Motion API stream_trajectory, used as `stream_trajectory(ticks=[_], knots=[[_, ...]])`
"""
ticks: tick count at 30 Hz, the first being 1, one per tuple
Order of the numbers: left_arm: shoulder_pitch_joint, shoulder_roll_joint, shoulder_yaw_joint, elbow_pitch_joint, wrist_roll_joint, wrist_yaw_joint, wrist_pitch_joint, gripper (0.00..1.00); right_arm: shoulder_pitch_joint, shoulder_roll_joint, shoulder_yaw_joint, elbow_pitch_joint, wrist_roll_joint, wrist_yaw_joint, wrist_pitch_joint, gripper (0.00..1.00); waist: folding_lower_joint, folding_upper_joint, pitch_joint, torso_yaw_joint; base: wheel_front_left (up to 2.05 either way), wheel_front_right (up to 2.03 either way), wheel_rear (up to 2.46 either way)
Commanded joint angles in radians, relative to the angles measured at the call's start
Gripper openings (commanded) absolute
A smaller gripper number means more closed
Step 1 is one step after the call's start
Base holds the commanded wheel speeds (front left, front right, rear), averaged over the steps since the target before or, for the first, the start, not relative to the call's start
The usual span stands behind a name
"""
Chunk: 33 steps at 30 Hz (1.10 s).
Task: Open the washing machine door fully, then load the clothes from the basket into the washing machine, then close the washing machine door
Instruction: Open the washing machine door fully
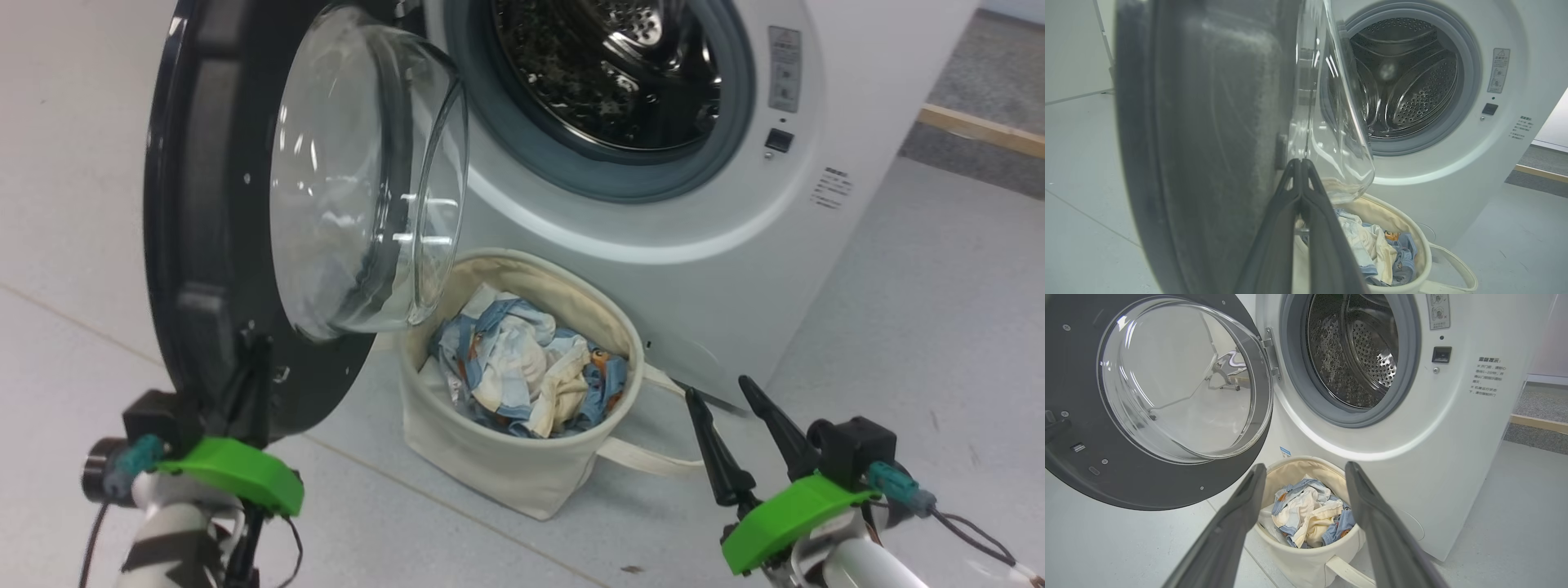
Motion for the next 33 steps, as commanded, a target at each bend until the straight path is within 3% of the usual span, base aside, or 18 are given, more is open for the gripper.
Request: stream_trajectory(ticks=[1, 17, 26, 33], knots=[[-0.074, 0.038, 0.049, -0.01, -0.019, 0.0, -0.005, 0.0, -0.054, 0.001, 0.013, -0.025, 0.005, 0.001, -0.013, 1.0, 0.0, 0.0, 0.012, 0.02, 0.0, 0.0, 0.0], [-0.209, 0.124, 0.146, 0.129, -0.088, -0.015, -0.013, 0.0, -0.12, 0.012, 0.054, -0.019, 0.0, 0.001, -0.013, 1.0, 0.0, 0.0, 0.102, 0.071, 0.0, 0.0, 0.0], [-0.272, 0.202, 0.242, 0.228, -0.138, -0.023, -0.014, 0.0, -0.164, 0.025, 0.08, -0.011, -0.001, 0.001, -0.013, 1.0, 0.0, 0.0, 0.142, 0.048, 0.0, 0.0, 0.0], [-0.336, 0.25, 0.256, 0.338, -0.129, -0.021, -0.014, 0.0, -0.169, 0.028, 0.078, -0.007, 0.0, 0.001, -0.013, 1.0, 0.0, 0.0, 0.154, 0.046, 0.0, 0.0, 0.0]])
